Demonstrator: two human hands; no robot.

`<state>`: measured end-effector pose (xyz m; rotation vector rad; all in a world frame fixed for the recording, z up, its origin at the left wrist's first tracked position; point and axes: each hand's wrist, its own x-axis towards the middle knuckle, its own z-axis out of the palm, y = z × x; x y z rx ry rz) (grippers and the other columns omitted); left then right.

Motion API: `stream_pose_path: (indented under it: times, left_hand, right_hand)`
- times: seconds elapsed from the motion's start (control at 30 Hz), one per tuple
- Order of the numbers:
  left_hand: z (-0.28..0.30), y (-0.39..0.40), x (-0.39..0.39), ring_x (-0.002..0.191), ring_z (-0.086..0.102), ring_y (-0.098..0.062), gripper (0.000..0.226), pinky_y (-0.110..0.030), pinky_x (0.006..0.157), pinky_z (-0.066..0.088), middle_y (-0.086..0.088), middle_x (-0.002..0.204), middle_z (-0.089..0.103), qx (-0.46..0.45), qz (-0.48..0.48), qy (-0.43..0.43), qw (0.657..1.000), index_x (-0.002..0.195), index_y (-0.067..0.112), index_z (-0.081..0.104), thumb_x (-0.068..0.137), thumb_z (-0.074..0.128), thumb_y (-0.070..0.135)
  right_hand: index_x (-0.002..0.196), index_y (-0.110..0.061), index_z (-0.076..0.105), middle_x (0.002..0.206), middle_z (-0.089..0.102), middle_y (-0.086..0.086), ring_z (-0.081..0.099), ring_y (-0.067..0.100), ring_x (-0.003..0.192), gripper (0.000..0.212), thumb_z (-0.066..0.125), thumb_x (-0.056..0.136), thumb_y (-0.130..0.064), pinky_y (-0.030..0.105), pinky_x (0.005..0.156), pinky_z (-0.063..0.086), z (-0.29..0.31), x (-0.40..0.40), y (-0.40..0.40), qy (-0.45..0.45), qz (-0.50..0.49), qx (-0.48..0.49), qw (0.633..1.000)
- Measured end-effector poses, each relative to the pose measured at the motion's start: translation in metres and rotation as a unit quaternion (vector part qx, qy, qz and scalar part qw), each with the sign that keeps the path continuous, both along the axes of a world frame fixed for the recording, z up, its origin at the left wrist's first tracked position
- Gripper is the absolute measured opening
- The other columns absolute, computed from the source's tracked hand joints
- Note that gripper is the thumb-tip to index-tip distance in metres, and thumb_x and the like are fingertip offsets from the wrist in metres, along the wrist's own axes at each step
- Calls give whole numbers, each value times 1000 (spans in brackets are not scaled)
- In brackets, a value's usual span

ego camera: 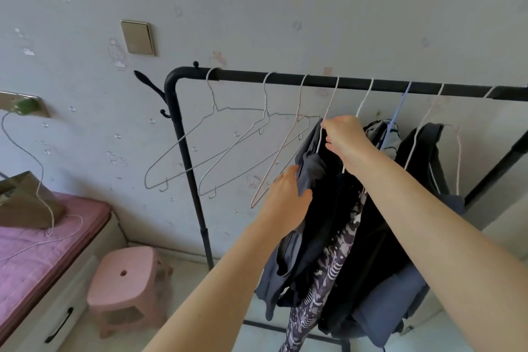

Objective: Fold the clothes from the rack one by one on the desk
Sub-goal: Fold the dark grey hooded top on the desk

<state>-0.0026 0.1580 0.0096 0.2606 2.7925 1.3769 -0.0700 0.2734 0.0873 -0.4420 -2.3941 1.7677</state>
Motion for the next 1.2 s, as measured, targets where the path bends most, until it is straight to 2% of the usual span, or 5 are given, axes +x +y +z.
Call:
stream_pose_path:
  times: [0.2, 0.33, 0.73, 1.07, 1.2]
  left_hand:
    - [-7, 19, -39, 123, 50, -25, 60, -25, 85, 36, -8, 144, 44, 12, 5, -47, 999, 149, 19, 24, 97, 51, 28]
    - [-13, 26, -49, 93, 55, -23, 34, -31, 75, 43, -9, 117, 58, -11, 1, -58, 998, 130, 12, 41, 98, 46, 22]
    - [9, 19, -39, 70, 48, -11, 17, -22, 57, 37, -6, 96, 55, 7, -17, -17, 1000, 114, 13, 45, 100, 36, 17]
    - [-7, -10, 30, 107, 59, -22, 38, -45, 100, 46, -5, 116, 63, 110, -147, -69, 981, 125, 13, 51, 99, 45, 40]
    - [-21, -17, 67, 120, 50, -14, 42, -35, 106, 39, 7, 125, 53, 201, -144, -163, 955, 131, 21, 51, 103, 32, 45]
  right_hand:
    - [121, -5, 49, 121, 49, 15, 55, 33, 110, 27, 48, 95, -11, 44, 98, 48, -2, -41, 5, -56, 32, -113, 992]
    - [94, -8, 51, 105, 52, 17, 61, 31, 84, 8, 43, 97, -9, 44, 89, 52, -4, -51, 8, -84, 48, -192, 977]
    - [95, -8, 52, 91, 53, 14, 62, 25, 78, 7, 45, 95, -7, 42, 80, 56, 24, -33, 7, -43, 51, -247, 967]
    - [94, -11, 51, 91, 53, 10, 60, 24, 76, 2, 49, 94, -11, 45, 87, 53, 22, 52, -6, -51, 27, -214, 975]
    - [96, -9, 52, 85, 55, 9, 58, 22, 67, 4, 50, 94, -12, 38, 69, 53, 14, 108, -5, -66, 13, -202, 977]
